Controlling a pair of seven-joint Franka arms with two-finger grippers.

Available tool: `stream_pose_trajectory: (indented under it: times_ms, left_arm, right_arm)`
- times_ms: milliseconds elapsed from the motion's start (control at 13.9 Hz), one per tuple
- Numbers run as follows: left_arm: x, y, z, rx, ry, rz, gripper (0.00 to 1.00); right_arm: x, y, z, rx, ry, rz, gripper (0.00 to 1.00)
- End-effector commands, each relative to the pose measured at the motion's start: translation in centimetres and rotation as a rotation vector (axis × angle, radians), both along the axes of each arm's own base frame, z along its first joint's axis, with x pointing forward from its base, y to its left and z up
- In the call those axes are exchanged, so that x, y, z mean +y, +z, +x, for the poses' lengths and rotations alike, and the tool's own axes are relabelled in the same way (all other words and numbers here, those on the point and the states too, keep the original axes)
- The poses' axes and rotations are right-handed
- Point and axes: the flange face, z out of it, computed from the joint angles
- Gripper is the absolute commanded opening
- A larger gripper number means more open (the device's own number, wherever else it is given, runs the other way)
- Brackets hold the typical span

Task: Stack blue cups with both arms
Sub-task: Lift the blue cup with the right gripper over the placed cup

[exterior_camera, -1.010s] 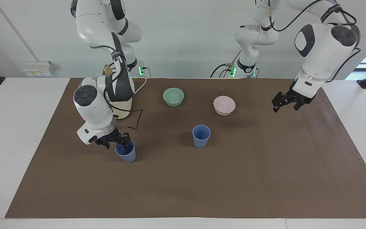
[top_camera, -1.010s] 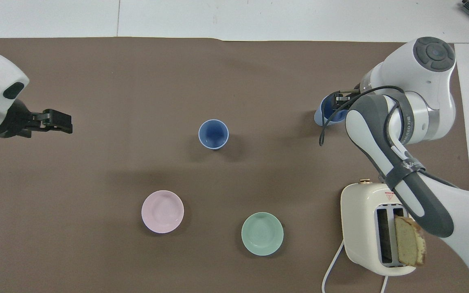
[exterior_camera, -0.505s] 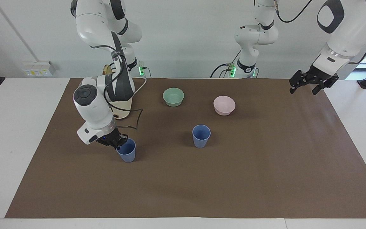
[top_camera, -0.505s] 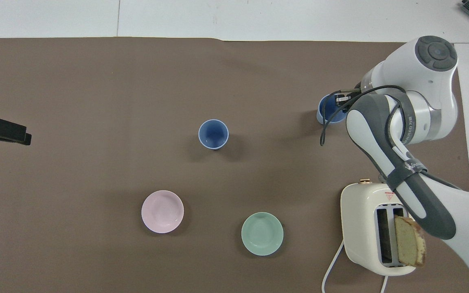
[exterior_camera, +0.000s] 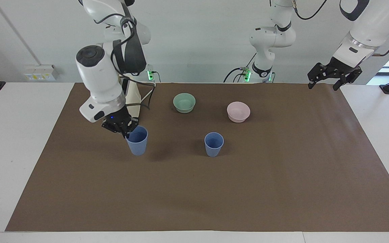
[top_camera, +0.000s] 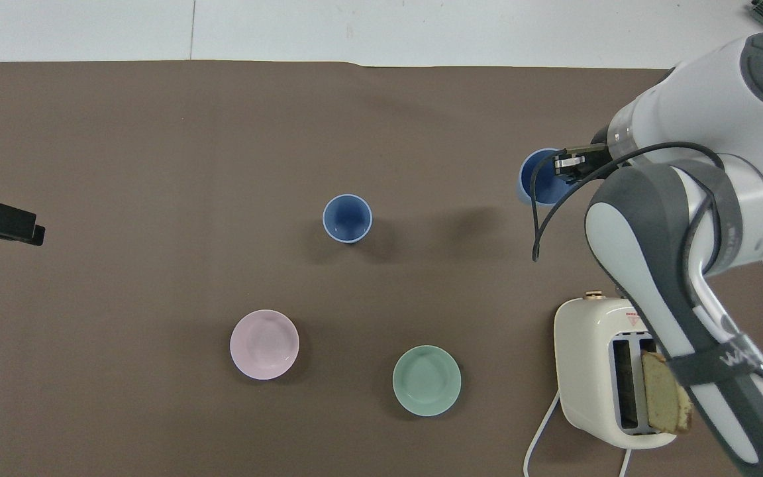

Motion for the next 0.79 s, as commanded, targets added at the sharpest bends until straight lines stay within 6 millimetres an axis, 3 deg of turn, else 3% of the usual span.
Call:
stream_pose_trajectory:
  times_ms: [0, 361, 577, 721]
  left_arm:
    - [1.3, 0.9, -0.8, -0.006, 0.012, 0.020, 1.00]
    - [1.5, 0.9, -0.8, -0.005, 0.016, 0.020, 1.00]
    - [1.6, 0.9, -0.8, -0.005, 0.019, 0.018, 1.00]
    - [1.5, 0.9, -0.8, -0.005, 0.018, 0.018, 1.00]
  right_arm:
    - [6.3, 1.4, -2.7, 0.004, -0.048, 0.069, 0.00]
    - [21.9, 0.9, -7.1, -0.031, -0.151, 0.149, 0.00]
    - [24.2, -0.7, -6.8, -0.008, -0.163, 0.140, 0.00]
    - [23.8, -1.1, -6.3, -0.008, -0.172, 0.143, 0.00]
